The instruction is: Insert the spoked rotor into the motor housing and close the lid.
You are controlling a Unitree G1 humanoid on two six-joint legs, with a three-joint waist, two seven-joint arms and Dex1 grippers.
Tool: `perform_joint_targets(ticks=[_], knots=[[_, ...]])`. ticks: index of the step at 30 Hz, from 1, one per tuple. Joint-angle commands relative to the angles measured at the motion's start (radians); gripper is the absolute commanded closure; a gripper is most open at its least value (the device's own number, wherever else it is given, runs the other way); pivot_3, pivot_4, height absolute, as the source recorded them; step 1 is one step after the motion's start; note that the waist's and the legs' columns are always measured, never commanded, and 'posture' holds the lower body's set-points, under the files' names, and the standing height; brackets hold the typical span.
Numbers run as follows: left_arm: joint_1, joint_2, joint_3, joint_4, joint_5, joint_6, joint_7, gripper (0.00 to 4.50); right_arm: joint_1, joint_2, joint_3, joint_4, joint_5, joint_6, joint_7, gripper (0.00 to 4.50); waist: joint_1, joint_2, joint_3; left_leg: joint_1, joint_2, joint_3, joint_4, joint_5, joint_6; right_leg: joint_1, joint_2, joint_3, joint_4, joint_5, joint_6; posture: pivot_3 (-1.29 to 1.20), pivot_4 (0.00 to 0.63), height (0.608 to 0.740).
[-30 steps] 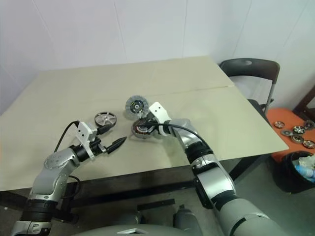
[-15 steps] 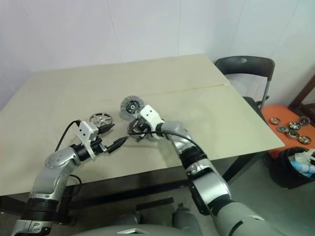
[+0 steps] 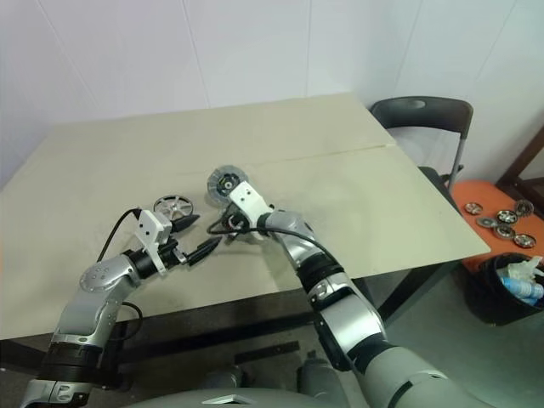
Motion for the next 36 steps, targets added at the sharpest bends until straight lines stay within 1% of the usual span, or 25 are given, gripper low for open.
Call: perform_joint_targets(ticks=[1,4,9,12,15,19,24,30,33,36], knots=[[-0.019,-0.015,0.021,-0.031,-0.022,-0.010,0.014,0.00,-0.014,-0.001,-0.051,-0.096,0.093,-0.018,0.104,4.45,0.000,0.000,0.000,0.000,0.000,0.000,0.000,0.000,0.000,0.000,0.000,0.000,0.000,0.001,0.002,0.00,0.000,0.740],[-0.023,-0.026,0.050,-0.038,-0.054,-0.005,0.020,0.00,-0.001,-0.022,-0.055,-0.143,0.121,-0.011,0.172,4.45,-0.001,0.000,0.001,0.000,0.000,0.000,-0.001,0.000,0.000,-0.001,0.000,0.000,0.000,0.002,0.003,0.00,0.000,0.740],[0.012,-0.044,0.129,-0.071,-0.158,0.034,0.039,0.00,0.012,-0.063,-0.056,-0.182,0.131,-0.010,0.210,4.45,-0.001,0.000,0.001,0.000,0.000,0.000,-0.001,0.000,0.000,-0.001,0.000,0.000,0.000,0.002,0.002,0.00,0.000,0.740],[0.056,-0.063,0.182,-0.090,-0.228,0.074,0.059,0.00,0.008,-0.083,-0.063,-0.190,0.136,-0.015,0.217,4.45,-0.001,0.000,0.001,0.000,0.000,0.000,-0.001,0.000,0.000,-0.001,0.000,0.000,0.000,0.002,0.002,0.00,0.000,0.740],[0.107,-0.077,0.207,-0.116,-0.264,0.102,0.075,0.00,0.007,-0.117,-0.049,-0.198,0.119,-0.018,0.228,4.45,0.000,0.000,0.001,0.000,0.000,0.000,-0.001,0.000,0.000,-0.001,0.000,0.000,0.000,0.002,0.002,0.00,0.000,0.740],[0.128,-0.105,0.248,-0.122,-0.318,0.129,0.120,0.00,-0.011,-0.148,-0.012,-0.136,0.040,-0.065,0.167,4.45,0.003,0.000,0.002,0.000,0.000,0.000,0.000,0.000,0.000,0.000,0.000,0.000,0.000,0.000,-0.001,0.00,0.000,0.740],[0.093,-0.127,0.321,-0.018,-0.350,0.197,0.239,0.00,-0.026,-0.135,-0.023,-0.099,0.031,-0.085,0.137,4.45,0.001,-0.001,0.002,0.000,0.000,0.000,0.001,0.000,0.000,0.000,0.000,0.000,0.000,0.000,0.000,0.00,0.000,0.740],[0.005,-0.152,0.400,0.075,-0.428,0.307,0.361,0.00,-0.024,-0.123,-0.020,-0.097,0.028,-0.091,0.133,4.45,0.001,-0.003,0.002,0.000,0.000,0.000,0.001,0.000,0.000,0.000,0.000,0.000,0.000,0.002,0.002,0.00,0.000,0.740],[-0.044,-0.158,0.425,0.120,-0.457,0.346,0.397,0.00,-0.023,-0.123,-0.022,-0.098,0.027,-0.092,0.133,4.45,0.002,-0.003,0.002,0.000,0.000,0.000,0.001,0.000,0.000,0.001,0.000,0.000,0.000,0.002,0.002,0.00,0.000,0.740],[-0.094,-0.154,0.425,0.149,-0.476,0.392,0.406,0.00,-0.020,-0.125,-0.021,-0.102,0.026,-0.091,0.130,4.45,0.003,-0.004,0.002,0.000,0.000,0.000,0.001,0.000,0.000,0.001,0.000,0.000,0.000,0.002,0.002,0.00,0.000,0.740]])
